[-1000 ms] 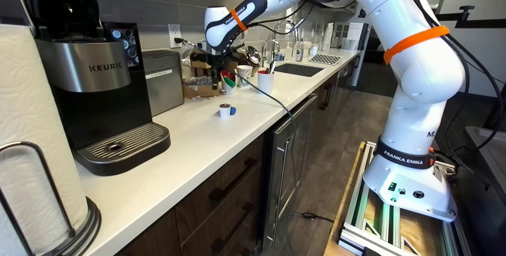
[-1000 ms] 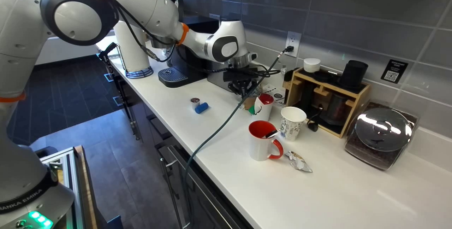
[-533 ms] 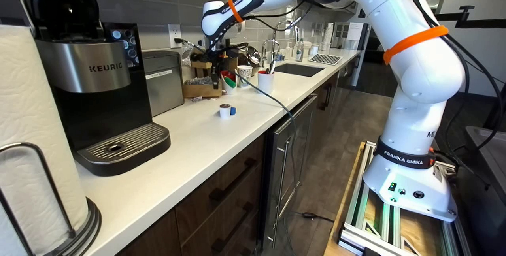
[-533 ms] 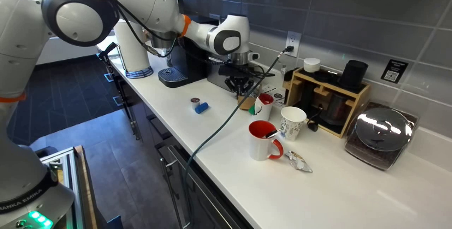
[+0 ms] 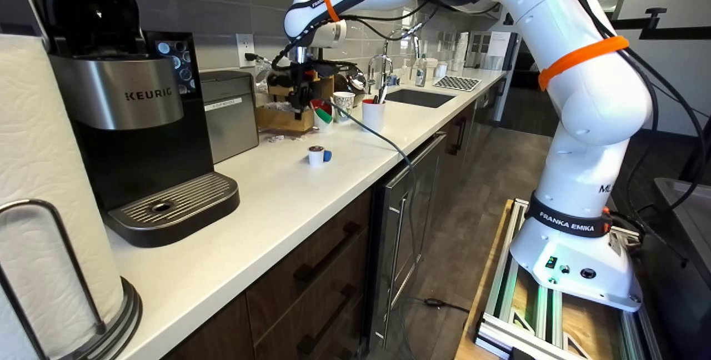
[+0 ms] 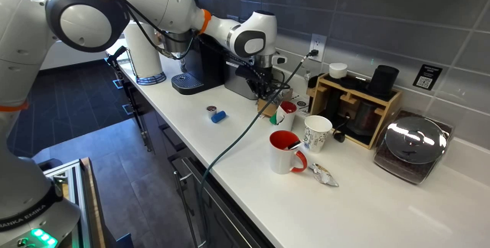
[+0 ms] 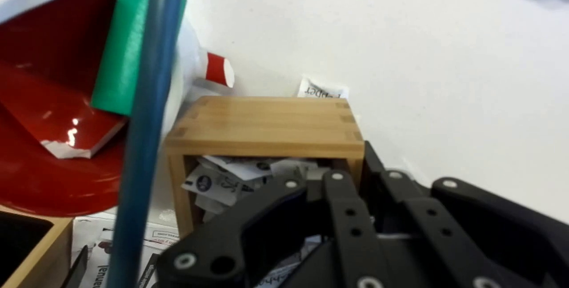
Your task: Move the wooden holder to the right.
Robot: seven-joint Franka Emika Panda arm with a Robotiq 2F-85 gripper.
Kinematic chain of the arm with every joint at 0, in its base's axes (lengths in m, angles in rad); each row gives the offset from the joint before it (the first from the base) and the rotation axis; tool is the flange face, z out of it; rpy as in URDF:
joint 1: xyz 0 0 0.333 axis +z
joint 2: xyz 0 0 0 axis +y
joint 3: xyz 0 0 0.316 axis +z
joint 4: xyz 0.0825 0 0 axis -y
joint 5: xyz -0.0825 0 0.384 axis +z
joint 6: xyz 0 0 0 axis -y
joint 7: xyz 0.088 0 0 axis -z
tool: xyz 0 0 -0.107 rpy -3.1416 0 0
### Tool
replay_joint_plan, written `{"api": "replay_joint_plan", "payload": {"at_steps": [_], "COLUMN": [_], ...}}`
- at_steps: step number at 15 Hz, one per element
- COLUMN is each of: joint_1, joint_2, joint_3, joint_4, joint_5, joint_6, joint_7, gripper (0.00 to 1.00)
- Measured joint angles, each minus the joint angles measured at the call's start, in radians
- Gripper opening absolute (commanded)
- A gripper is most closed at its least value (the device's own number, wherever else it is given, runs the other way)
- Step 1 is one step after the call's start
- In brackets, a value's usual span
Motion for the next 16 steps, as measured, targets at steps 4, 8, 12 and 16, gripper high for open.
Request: {"api": "replay_joint_plan", "payload": {"at_steps": [4,8,12,16], "joint_1": [-0.002,0.003,0.009,0.009], "joint_2": [-0.017,-0.064,-0.168,-0.307], "joint_3": [0.008,0.022,0.024,0.023], "joint_4": [0.002,-0.013,-0.095,-0.228], "joint_5": [0.040,0.059,0.058,0.050], "joint_6": [0.001,0.002,0.004,0.001], "joint_7": [0.061,0.117,0.120,0.104], "gripper": [0.03,0.03,0.03,0.03]}}
